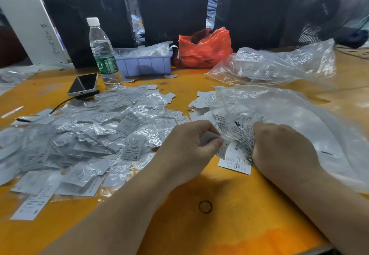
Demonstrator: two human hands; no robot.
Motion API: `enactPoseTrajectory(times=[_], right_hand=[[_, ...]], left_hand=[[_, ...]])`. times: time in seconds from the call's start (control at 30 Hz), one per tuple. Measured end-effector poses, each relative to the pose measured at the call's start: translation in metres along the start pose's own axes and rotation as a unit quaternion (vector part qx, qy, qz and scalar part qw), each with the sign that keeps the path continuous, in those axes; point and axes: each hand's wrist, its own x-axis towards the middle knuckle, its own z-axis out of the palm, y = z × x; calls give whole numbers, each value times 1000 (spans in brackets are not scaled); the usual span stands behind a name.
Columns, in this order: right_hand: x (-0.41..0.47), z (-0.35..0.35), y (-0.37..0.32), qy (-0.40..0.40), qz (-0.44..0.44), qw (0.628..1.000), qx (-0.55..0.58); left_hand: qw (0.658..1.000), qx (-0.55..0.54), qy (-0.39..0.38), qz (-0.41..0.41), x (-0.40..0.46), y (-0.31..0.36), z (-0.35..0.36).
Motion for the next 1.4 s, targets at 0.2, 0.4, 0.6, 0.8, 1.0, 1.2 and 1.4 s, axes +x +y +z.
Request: enactPoseTrajectory(times=[0.2, 0.4, 0.6, 0.8, 1.0, 1.2, 1.4], right_hand=[[-5, 0, 0, 123, -53, 988, 74], [-4, 5, -1, 178, -124, 930, 296], [6, -11, -1, 63, -29, 785, 616], [41, -43, -28, -18, -63, 656, 752], [69, -36, -71, -38, -96, 635, 765], [64, -5, -79, -14, -44, 672, 739], [63, -5, -70, -71, -9, 662, 746]], left_hand=[[1000, 4, -3, -3, 2, 0, 2], [1000, -8, 14, -9, 3, 1, -1], [993, -51, 96, -50, 5, 1, -13], [986, -54, 139, -68, 8, -3, -26], [976, -171, 120, -56, 8, 1, -36], [985, -114, 114, -59, 8, -8, -32], [981, -131, 123, -74, 10, -8, -31]])
